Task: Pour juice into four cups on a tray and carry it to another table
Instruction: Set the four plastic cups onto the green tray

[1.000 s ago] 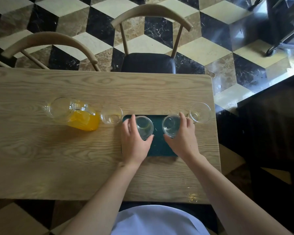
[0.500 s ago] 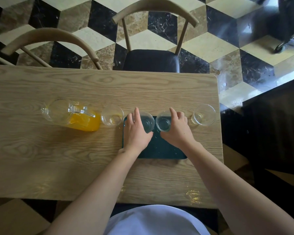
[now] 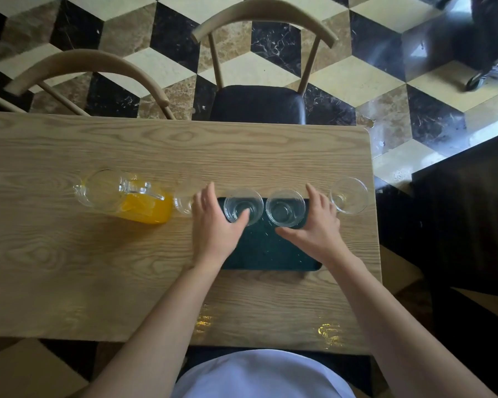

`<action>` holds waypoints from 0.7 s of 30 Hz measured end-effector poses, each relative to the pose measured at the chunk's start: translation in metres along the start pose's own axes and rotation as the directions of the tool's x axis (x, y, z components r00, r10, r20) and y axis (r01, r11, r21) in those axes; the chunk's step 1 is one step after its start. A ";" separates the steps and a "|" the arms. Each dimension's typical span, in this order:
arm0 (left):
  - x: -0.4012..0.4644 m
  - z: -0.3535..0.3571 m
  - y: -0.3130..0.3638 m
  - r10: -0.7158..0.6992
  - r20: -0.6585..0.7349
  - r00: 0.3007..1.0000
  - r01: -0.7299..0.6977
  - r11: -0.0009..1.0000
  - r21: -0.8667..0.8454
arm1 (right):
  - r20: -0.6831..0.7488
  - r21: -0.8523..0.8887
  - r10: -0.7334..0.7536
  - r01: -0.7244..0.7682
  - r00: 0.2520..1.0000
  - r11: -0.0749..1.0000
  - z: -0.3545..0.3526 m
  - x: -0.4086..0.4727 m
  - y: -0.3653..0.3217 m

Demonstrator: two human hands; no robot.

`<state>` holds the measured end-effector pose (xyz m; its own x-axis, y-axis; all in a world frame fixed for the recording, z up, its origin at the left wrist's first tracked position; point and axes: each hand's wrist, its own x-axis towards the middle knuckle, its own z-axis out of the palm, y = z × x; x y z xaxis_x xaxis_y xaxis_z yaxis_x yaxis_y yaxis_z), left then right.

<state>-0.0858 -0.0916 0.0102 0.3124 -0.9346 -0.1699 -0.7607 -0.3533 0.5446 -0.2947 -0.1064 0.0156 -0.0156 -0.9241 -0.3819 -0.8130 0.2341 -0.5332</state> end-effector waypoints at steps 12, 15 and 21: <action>0.065 -0.008 -0.018 -0.139 0.218 0.966 0.027 0.893 0.449 | -0.263 -0.105 0.275 -0.311 0.925 0.945 -0.039 0.052 0.057; 0.066 -0.002 -0.021 -0.188 0.205 0.960 0.067 0.871 0.486 | -0.212 -0.120 0.303 -0.333 0.929 0.935 -0.039 0.061 0.065; 0.067 0.001 -0.026 -0.205 0.152 0.967 0.116 0.884 0.453 | -0.189 -0.117 0.308 -0.333 0.932 0.936 -0.035 0.068 0.074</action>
<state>-0.0458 -0.1454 -0.0162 0.3714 -0.8374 -0.4011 -0.8938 -0.4394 0.0897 -0.3759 -0.1623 -0.0229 -0.3750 -0.8466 -0.3778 -0.8236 0.4913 -0.2835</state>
